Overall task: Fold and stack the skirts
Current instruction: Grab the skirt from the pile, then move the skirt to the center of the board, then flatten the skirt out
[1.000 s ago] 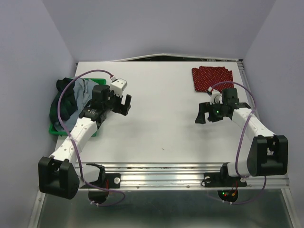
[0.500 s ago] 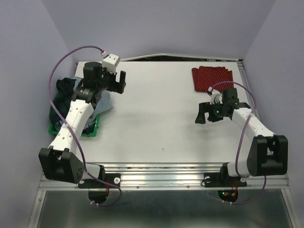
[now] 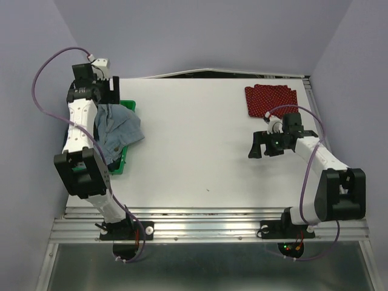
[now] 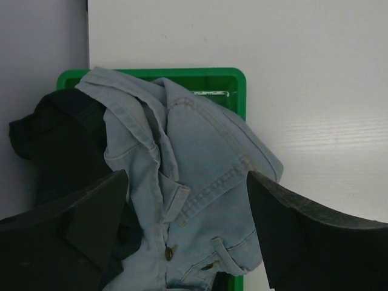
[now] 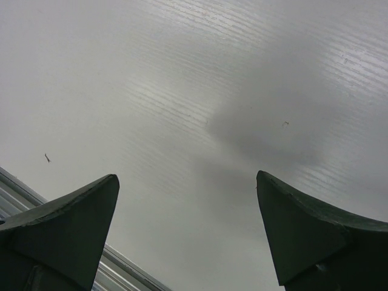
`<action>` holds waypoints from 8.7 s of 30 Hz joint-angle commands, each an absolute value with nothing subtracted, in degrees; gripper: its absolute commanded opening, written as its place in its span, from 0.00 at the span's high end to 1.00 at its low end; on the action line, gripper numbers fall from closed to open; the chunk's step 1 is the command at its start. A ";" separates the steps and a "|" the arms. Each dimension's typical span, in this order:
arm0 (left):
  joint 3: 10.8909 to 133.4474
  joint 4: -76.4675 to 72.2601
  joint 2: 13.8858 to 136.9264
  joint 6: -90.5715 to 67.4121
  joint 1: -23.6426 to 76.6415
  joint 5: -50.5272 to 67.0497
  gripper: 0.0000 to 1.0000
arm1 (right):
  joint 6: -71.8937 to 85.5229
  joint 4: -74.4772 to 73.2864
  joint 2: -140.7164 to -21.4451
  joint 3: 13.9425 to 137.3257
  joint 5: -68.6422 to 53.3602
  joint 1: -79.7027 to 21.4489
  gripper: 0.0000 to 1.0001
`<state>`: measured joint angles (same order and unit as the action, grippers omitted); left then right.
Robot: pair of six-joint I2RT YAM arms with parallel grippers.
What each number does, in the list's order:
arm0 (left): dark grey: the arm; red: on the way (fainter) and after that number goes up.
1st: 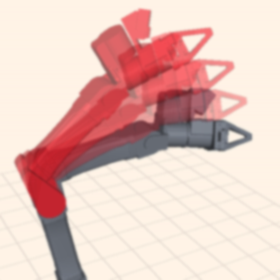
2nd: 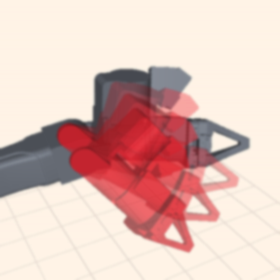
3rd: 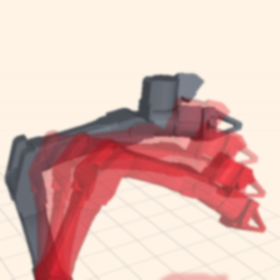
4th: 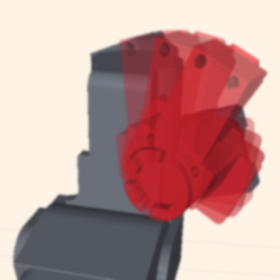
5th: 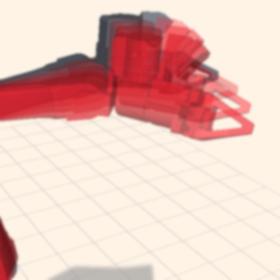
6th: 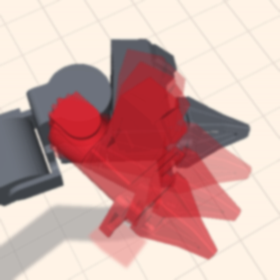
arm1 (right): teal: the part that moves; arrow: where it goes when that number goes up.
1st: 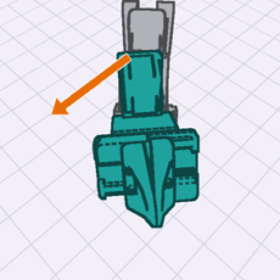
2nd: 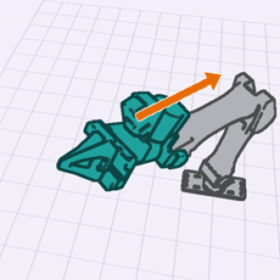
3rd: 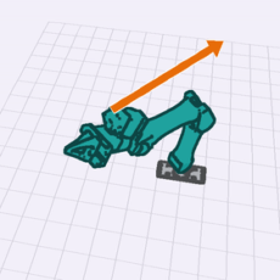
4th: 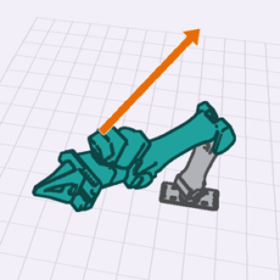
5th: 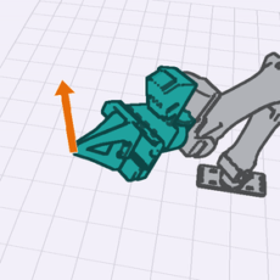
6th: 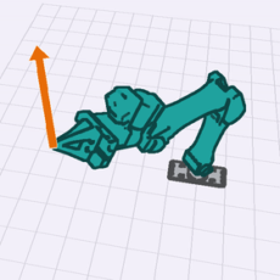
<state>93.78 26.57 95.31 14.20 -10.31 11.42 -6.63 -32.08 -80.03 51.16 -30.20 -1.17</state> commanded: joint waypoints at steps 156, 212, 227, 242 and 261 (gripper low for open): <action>66.53 -0.63 75.92 -42.89 -5.45 66.19 1.00 | 39.11 -13.36 -75.14 75.15 -38.86 -1.14 0.99; 60.12 35.51 96.34 21.00 -2.56 44.75 0.81 | 5.19 -41.92 -105.30 69.70 -27.34 -2.99 0.99; 67.93 25.96 80.85 38.06 8.52 27.27 0.14 | -3.26 -40.09 -99.76 79.54 -18.02 -6.32 0.25; 76.92 18.81 106.79 54.82 16.87 6.68 0.71 | -3.86 -36.48 -107.93 77.09 -14.69 -14.77 0.57; 58.26 29.09 93.96 53.98 44.38 22.47 0.83 | -12.66 -35.77 -113.21 82.62 -10.28 -14.77 0.55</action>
<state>56.12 23.83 96.14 58.98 43.03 12.14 -10.39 -36.97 -113.60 80.97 -10.87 -14.96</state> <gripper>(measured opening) 0.167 0.446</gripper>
